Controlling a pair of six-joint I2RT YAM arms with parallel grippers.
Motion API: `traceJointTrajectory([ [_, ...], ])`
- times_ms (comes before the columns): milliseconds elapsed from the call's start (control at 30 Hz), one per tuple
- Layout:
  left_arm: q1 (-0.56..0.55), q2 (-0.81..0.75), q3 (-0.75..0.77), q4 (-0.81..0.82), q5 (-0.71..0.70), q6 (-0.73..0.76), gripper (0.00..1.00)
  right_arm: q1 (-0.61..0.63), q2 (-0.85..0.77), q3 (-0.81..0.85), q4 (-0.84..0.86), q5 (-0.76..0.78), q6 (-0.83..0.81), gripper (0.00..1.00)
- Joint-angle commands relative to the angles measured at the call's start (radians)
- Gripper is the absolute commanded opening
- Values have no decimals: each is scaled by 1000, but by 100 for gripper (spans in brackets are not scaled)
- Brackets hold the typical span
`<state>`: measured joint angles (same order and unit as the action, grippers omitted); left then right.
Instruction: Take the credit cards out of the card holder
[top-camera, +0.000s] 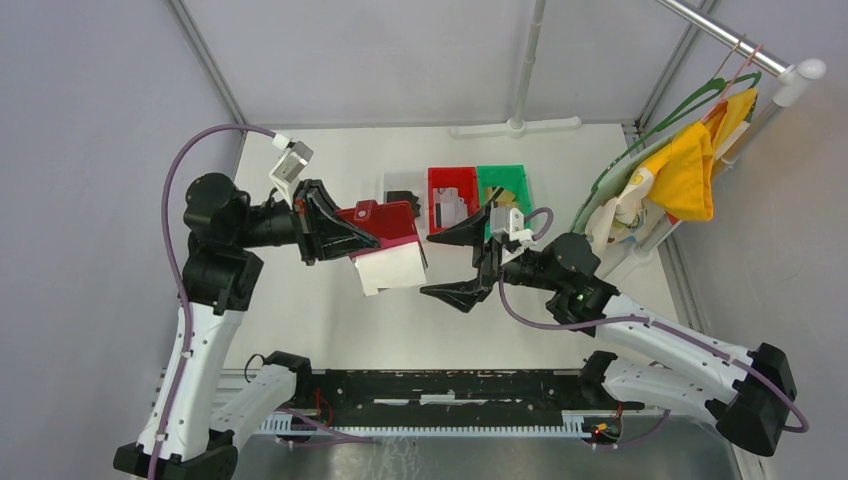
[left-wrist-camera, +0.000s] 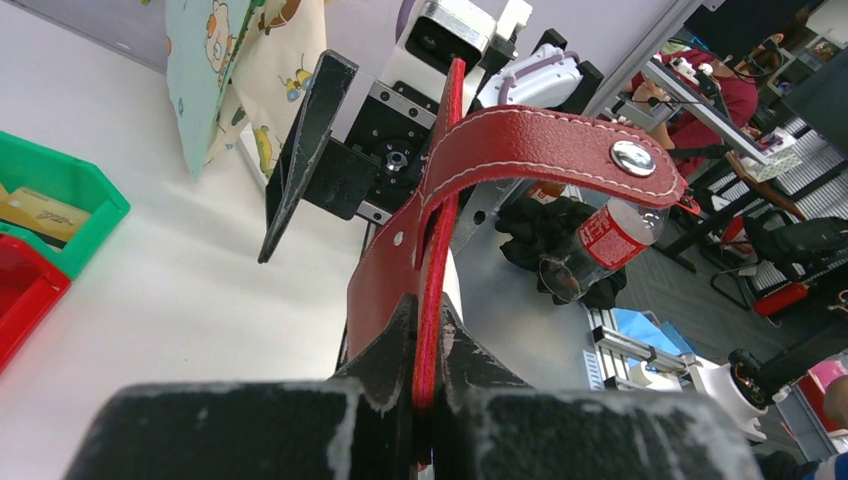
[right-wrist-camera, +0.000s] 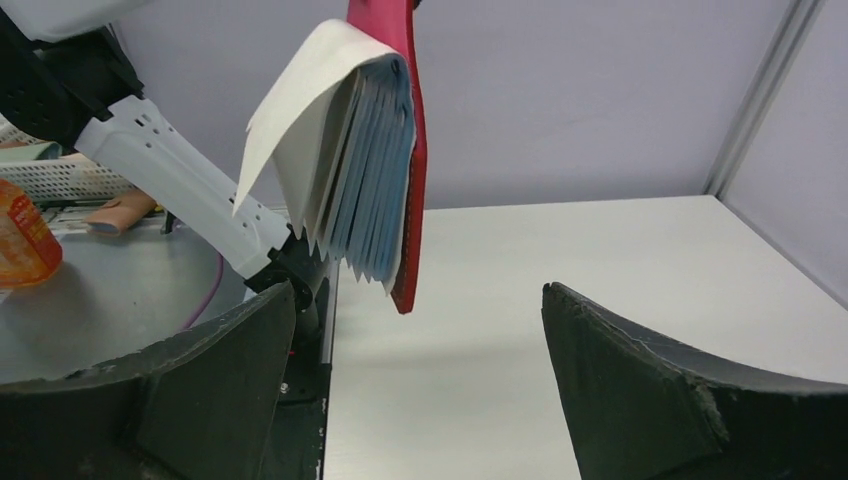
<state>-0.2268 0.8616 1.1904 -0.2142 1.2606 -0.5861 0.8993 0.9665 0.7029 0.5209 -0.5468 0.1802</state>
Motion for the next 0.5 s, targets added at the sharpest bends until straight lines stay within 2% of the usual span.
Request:
traceJointTrajectory([
  [0,-3,-25,49,63,14,-24,2,3,17,48,141,-77,53,98],
  [200,-3,-29,44,59,17,-26,2,3,39,55,189,-21,79,98],
  [467,-4,-32,40,58,16,-18,2,6,93,61,301,-38,169,98],
])
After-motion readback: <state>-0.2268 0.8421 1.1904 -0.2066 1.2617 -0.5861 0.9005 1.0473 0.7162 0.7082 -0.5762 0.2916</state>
